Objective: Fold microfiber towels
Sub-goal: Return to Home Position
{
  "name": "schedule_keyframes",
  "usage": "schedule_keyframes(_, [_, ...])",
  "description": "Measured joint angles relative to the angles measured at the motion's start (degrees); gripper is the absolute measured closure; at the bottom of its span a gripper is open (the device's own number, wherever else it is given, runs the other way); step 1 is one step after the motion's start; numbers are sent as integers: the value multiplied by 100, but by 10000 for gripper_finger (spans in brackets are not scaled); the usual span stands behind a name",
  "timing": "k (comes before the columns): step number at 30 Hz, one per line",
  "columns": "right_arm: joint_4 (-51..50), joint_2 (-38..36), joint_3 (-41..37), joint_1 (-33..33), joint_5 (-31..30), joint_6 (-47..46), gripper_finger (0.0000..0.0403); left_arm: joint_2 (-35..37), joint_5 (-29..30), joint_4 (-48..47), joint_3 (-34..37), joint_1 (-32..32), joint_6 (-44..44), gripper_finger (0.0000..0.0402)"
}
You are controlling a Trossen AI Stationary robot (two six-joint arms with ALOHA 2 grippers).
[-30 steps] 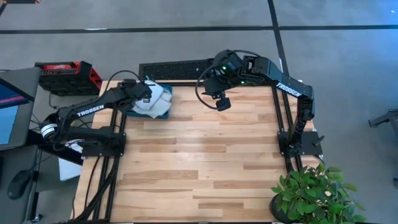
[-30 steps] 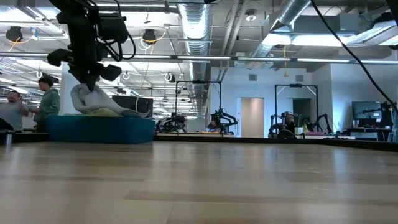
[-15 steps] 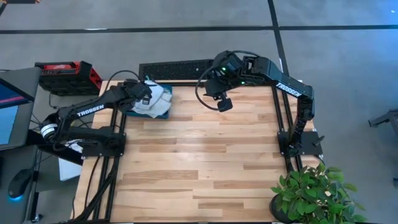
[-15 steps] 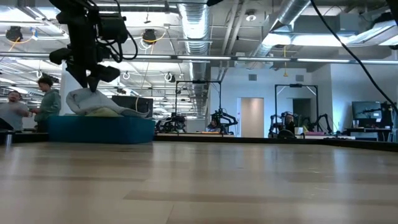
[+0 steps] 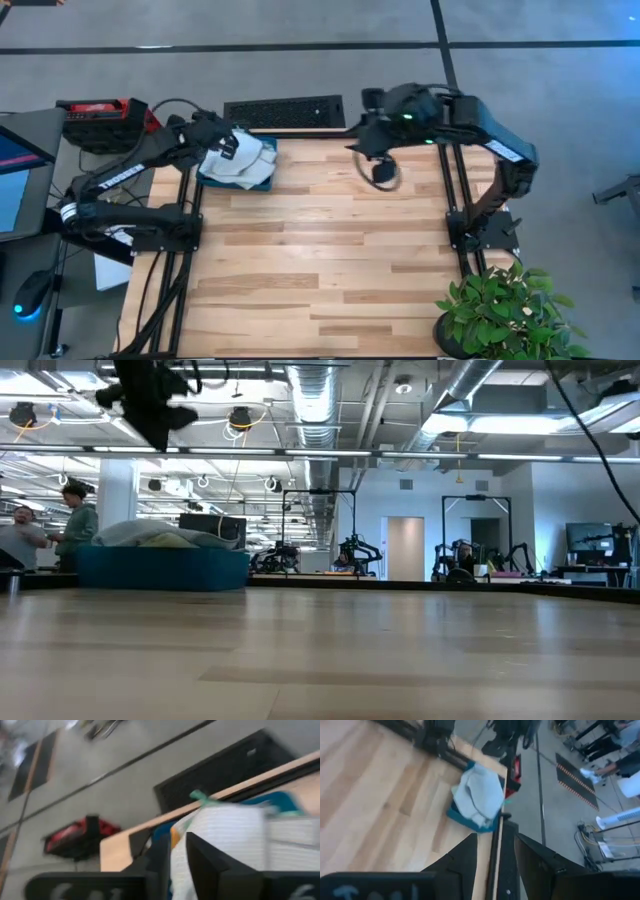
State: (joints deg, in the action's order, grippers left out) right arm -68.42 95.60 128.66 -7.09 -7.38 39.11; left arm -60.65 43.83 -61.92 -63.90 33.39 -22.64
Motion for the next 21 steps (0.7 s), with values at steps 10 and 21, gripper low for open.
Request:
schedule_keyframes(10, [-591, -1053, 7, 839, 92, -968, 249, 807, -610, 295, -328, -1726, 701, 400])
schedule_keyframes(21, [-1459, -1609, 9, 1666, 885, -2723, 249, 1471, -780, 588, -326, -3235, 831, 401])
